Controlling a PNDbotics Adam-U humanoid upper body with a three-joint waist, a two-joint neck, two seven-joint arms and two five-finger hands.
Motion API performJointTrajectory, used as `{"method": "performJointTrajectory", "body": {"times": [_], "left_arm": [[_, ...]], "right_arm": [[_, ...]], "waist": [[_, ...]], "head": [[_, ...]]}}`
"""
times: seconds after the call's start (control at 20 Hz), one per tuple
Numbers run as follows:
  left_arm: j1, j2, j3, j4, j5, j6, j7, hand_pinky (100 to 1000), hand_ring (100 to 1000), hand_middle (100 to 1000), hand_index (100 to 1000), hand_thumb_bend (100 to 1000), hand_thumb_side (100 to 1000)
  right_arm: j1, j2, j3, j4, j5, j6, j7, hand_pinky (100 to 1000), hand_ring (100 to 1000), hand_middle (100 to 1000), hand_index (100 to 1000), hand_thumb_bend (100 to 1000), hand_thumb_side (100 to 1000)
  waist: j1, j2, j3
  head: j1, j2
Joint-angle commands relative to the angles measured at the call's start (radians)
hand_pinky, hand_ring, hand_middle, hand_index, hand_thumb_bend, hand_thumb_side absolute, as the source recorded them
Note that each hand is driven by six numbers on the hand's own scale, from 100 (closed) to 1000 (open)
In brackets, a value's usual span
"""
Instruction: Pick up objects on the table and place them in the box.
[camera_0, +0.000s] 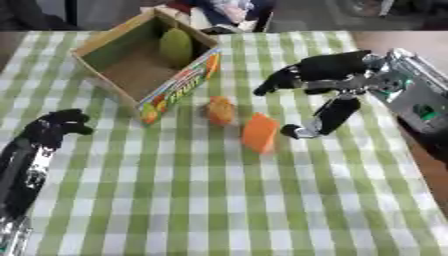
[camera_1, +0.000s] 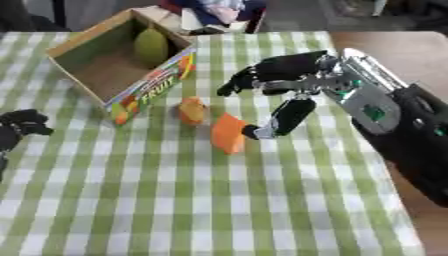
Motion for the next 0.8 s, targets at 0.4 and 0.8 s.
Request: {"method": "performJointTrajectory", "body": {"times": [0.4, 0.8], "left_arm": [[-0.005, 0.021, 0.005, -0.013, 0.001, -0.003, -0.003, 847, 672, 701, 827, 100, 898], [-0.006, 0.020, 0.004, -0.012, 0.002, -0.004, -0.005, 847, 673, 702, 827, 100, 897]], "right_arm": [[-0.016, 0.028, 0.010, 0.050, -0.007, -0.015, 0.018, 779, 855, 864, 977, 199, 558], [-0.024, 0.060, 0.021, 0.081, -0.002, -0.029, 0.025, 775, 853, 861, 974, 192, 551]], "waist": [[0.008, -0.012, 0.000], [0.010, -0.013, 0.001]], "head": [[-0.005, 0.003], [-0.006, 0.001]]}}
